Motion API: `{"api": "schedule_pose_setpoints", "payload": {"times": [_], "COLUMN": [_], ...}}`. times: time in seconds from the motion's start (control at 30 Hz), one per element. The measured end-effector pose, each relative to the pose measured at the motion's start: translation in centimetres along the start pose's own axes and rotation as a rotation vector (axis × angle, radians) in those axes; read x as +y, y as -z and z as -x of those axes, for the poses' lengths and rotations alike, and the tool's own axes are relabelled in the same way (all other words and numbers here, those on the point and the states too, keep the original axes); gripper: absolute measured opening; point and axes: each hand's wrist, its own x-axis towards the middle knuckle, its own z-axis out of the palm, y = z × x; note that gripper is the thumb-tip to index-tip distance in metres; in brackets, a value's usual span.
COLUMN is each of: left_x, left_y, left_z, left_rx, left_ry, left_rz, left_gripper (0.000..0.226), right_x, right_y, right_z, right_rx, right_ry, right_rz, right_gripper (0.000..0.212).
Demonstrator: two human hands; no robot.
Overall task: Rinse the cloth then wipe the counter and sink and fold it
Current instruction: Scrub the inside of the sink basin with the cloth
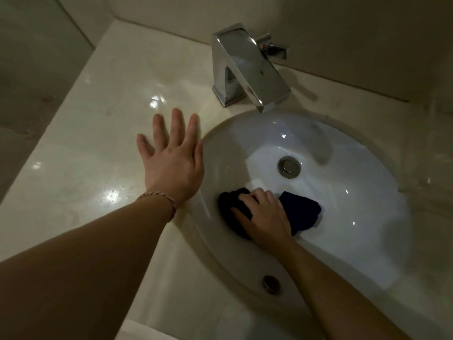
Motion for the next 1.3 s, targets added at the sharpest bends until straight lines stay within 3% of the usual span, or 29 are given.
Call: {"api": "schedule_pose_setpoints", "payload": {"times": [0.2,0.33,0.47,0.63,0.73,0.9,1.07,1.3], "left_x": [0.0,0.1,0.2,0.1,0.4,0.5,0.3,0.2], "left_y": [-0.1,-0.1,0.0,0.2,0.2,0.2,0.4,0.4], "left_z": [-0.1,0.0,0.0,0.0,0.1,0.0,0.0,0.0], "left_rx": [0.001,0.000,-0.012,-0.020,-0.025,-0.035,-0.053,-0.035], "left_ry": [0.015,0.017,0.023,0.015,0.027,0.030,0.034,0.028], "left_rz": [-0.009,-0.013,-0.013,0.006,-0.010,-0.030,-0.033,-0.017], "left_gripper": [0.057,0.058,0.057,0.058,0.058,0.058,0.059,0.058], "right_x": [-1.5,-3.2,-6.1,-7.8,-8.1,-10.6,-12.0,-9.7], "right_y": [-0.5,-0.6,-1.4,-2.0,-2.4,-1.6,-0.5,2.3], "right_z": [-5.3,-8.7,-9.4,-4.3,-2.3,-5.2,-10.4,-16.2], "right_rx": [0.262,0.297,0.285,0.220,0.203,0.238,0.355,0.741], "right_ry": [-0.382,-0.607,-0.446,-0.104,-0.074,-0.303,-0.579,-0.912], "right_rz": [0.081,0.025,-0.123,-0.361,-0.382,-0.636,-0.819,-1.157], "right_gripper": [0.044,0.046,0.041,0.047,0.047,0.057,0.045,0.045]}}
